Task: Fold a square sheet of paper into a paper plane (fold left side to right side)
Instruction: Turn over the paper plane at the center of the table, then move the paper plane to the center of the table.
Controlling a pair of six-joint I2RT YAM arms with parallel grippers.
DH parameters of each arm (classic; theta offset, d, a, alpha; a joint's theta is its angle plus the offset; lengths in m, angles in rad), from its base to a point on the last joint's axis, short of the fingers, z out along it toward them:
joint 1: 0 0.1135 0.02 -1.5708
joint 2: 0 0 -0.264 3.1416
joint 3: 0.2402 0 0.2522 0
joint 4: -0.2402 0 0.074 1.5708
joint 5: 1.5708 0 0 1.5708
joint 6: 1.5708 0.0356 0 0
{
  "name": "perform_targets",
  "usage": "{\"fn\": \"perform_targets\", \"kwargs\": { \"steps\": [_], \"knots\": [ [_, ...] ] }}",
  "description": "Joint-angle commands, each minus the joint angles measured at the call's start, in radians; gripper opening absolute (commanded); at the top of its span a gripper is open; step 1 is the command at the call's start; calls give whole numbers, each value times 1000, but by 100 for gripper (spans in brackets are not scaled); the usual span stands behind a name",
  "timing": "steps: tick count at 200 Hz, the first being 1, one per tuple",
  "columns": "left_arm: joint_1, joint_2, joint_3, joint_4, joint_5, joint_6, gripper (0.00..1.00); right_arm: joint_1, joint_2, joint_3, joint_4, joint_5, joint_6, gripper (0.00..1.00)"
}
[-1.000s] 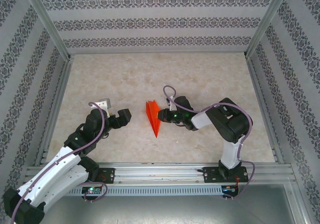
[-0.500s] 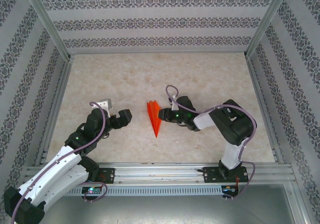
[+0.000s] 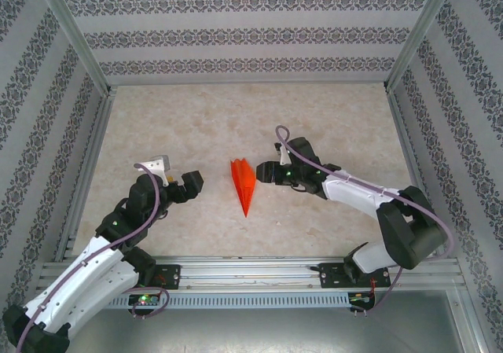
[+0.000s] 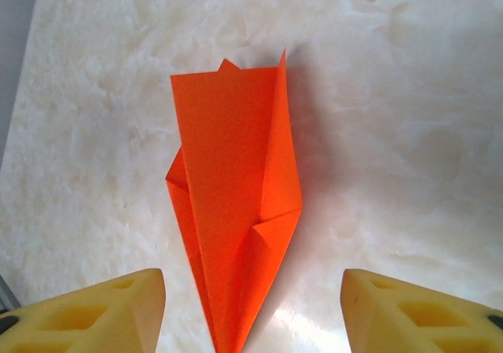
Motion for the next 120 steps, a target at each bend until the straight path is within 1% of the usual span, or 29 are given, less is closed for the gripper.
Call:
{"fn": "perform_targets", "kwargs": {
  "steps": [1, 20, 47, 85, 120],
  "knots": [
    [17, -15, 17, -39, -25, 38, 100, 50, 10, 92, -287, 24, -48, 62],
    [18, -18, 11, -35, -22, 39, 100, 102, 67, 174, -364, 38, -42, 63],
    [19, -20, 2, -33, -21, 42, 100, 158, 159, 258, -396, 69, -12, 63],
    [20, -23, -6, -33, -20, 47, 100, 197, 270, 366, -449, 118, -2, 63],
    [21, -26, -12, -31, -23, 51, 100, 206, 324, 404, -460, 124, 7, 64]
  ]
}}
